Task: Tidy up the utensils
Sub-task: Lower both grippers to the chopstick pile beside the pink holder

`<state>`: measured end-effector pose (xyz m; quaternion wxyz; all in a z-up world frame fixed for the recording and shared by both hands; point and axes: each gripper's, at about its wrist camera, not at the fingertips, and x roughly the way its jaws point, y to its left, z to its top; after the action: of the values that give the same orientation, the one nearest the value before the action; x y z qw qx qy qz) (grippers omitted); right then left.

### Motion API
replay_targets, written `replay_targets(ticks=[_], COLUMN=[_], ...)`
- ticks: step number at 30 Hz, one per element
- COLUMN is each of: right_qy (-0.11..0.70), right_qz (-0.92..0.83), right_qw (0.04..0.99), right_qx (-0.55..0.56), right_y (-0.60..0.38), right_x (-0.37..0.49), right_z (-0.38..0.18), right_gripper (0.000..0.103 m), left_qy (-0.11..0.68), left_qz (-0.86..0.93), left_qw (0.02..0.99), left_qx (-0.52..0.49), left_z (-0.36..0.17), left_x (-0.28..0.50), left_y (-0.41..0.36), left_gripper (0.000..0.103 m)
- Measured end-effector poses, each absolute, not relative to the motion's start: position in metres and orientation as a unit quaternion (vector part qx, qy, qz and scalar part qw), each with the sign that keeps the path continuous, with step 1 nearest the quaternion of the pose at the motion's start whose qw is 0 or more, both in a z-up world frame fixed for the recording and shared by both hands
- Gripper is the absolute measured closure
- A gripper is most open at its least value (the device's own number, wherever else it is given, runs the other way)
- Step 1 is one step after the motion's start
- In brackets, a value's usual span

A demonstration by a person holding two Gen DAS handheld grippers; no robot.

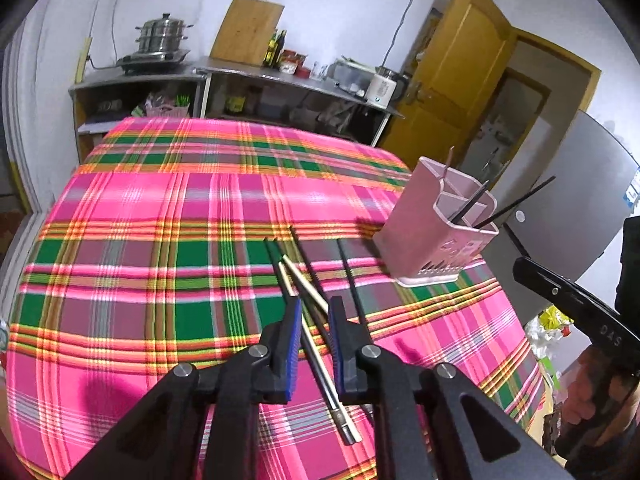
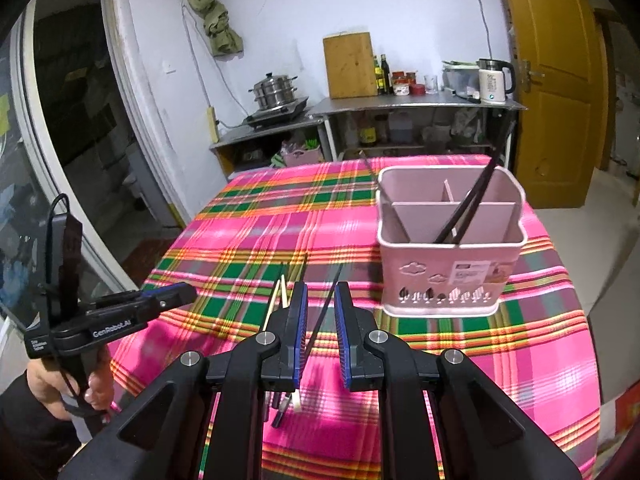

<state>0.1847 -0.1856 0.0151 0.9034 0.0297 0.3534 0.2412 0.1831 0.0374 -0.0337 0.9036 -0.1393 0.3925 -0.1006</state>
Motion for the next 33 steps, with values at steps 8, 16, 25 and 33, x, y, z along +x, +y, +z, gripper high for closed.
replay_targets(ticks=[8, 16, 25, 33], right_qy=[0.378, 0.407, 0.437, 0.459], right_qz=[0.257, 0.278, 0.3, 0.308], right_qw=[0.889, 0.87, 0.847, 0.832], right_qx=[0.013, -0.006, -0.038, -0.055], right_y=[-0.162, -0.133, -0.096, -0.076], right_x=[0.197, 0.216, 0.242, 0.265], right_z=[-0.009, -0.04, -0.074, -0.099], right_gripper=[0.089, 0.089, 0.089, 0.089], left_qy=[0.407, 0.419, 0.424, 0.424], left_qz=[-0.094, -0.087, -0.088, -0.094], left_qw=[0.896, 0.888, 0.884, 0.881], left_qx=[-0.152, -0.166, -0.179, -0.188], left_z=[-0.053, -0.071, -0.084, -0.089], left_x=[0.19, 0.196, 0.204, 0.21], left_y=[0.047, 0.059, 0.069, 0.073], left_gripper=[0.09, 0.09, 0.09, 0.09])
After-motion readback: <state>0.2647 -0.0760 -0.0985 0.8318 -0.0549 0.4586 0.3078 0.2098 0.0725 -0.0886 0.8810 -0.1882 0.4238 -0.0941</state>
